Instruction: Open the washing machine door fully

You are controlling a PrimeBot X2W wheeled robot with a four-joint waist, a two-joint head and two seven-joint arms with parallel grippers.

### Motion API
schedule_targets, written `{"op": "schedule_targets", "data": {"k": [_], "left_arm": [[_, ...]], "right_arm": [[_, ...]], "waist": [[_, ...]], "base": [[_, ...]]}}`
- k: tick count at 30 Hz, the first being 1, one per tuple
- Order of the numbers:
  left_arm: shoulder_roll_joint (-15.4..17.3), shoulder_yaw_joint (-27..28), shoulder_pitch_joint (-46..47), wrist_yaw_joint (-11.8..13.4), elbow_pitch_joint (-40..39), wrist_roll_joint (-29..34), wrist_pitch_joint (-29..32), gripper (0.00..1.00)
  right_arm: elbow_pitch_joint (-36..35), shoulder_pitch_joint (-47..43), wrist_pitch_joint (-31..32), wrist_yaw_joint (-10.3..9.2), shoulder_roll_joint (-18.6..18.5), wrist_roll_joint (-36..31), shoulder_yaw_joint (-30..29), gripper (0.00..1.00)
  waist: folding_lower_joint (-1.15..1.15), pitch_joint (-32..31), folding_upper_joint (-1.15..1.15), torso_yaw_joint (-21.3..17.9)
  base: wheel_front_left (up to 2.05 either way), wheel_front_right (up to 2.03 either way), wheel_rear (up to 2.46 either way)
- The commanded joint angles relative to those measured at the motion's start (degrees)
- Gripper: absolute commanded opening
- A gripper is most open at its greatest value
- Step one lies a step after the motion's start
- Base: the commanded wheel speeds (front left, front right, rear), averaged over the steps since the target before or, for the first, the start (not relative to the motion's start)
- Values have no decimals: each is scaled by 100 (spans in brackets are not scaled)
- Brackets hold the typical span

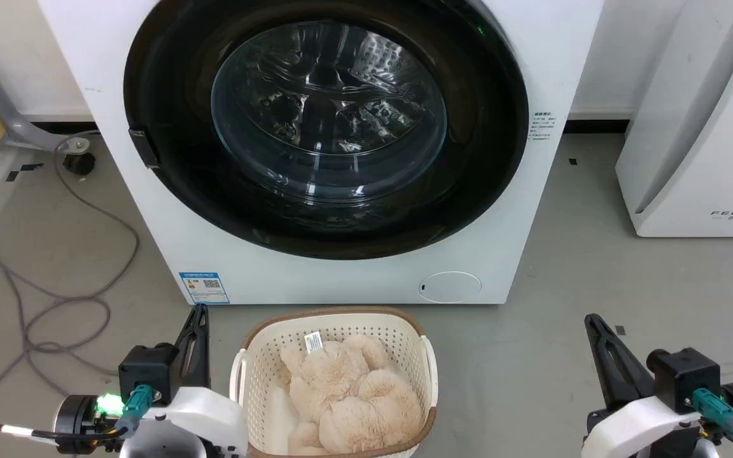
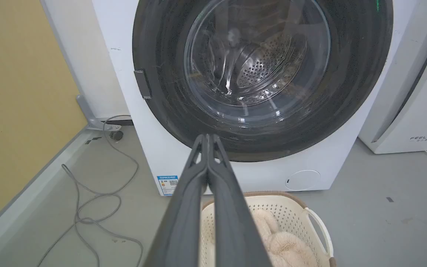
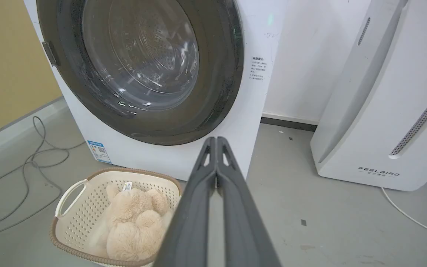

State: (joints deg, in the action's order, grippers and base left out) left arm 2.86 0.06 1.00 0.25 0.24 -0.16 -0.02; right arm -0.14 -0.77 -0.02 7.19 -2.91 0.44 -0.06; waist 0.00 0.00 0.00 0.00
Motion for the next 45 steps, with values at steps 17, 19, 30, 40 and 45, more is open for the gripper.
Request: {"op": "schedule_targets", "data": {"k": [17,19,30,40,45], "left_arm": [[0,2,-12,1,2,-1,0,100],[0,6,-12,8,4,-2,-4,100],[0,-47,1,106,-18,-37,-123,100],[0,-100,14,201,-64,-56,-255,100],[0,-113,20,233,-81,-65,-303,100]], "right_arm": [[-1,-2,0,-2,0,3,1,100],[-2,-6,-4,-5,0,8,-3,100],[-116,-7,-123,-3,0,255,-87,100],[-268,1,-255,1,1,580,-146,100],[-325,4,-303,2,1,696,-160,100]], "waist": [[0,0,0,0],[0,1,0,0],[0,18,0,-1],[0,45,0,3],[0,58,0,8]], "base": [[0,0,0],[0,0,0],[0,0,0],[0,0,0],[0,0,0]]}}
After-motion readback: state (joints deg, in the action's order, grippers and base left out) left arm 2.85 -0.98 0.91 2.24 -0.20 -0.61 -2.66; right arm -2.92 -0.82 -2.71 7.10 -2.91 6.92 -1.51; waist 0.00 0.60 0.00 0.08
